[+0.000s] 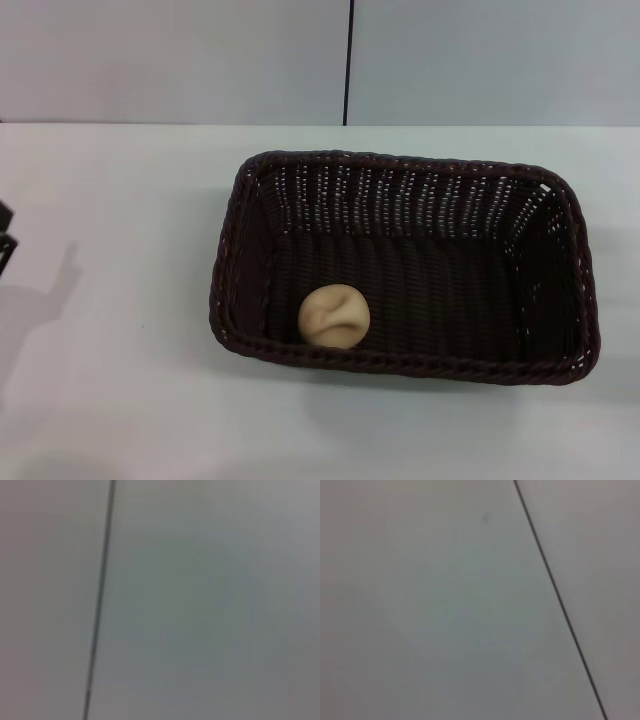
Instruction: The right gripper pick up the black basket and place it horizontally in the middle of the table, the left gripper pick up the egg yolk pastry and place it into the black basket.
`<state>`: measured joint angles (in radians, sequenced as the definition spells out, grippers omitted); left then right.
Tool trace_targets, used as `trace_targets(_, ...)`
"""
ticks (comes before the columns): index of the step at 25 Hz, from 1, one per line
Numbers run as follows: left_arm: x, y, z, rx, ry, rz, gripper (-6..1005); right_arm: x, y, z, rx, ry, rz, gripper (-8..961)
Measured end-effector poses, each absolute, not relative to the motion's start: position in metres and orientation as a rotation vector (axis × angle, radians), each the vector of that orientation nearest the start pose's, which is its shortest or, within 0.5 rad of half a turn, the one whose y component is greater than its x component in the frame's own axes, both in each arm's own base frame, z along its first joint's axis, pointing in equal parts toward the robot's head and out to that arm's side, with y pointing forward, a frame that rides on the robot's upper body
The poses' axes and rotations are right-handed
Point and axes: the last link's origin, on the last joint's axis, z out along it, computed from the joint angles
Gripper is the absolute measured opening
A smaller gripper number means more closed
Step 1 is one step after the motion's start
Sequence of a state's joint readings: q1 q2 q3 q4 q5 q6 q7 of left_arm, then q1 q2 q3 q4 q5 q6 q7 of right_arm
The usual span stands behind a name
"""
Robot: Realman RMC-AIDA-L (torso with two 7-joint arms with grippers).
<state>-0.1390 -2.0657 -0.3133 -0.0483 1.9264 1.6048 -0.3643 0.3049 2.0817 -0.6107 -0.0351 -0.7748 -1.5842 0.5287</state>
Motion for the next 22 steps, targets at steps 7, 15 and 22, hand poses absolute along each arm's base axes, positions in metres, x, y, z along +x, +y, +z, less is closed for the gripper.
trace_targets(7, -0.385, 0.197, 0.009, -1.528, -0.613, -0.783, 801, 0.346, 0.272, 0.043, -1.381, 0.520, 1.058, 636)
trace_targets(15, -0.386, 0.200, 0.002, -1.526, -0.638, -0.749, 801, 0.338, 0.276, 0.049, -1.386, 0.443, 1.072, 636)
trace_targets(22, -0.387, 0.199, 0.004, -1.504, -0.634, -0.743, 801, 0.334, 0.279, 0.045, -1.390, 0.407, 1.043, 636)
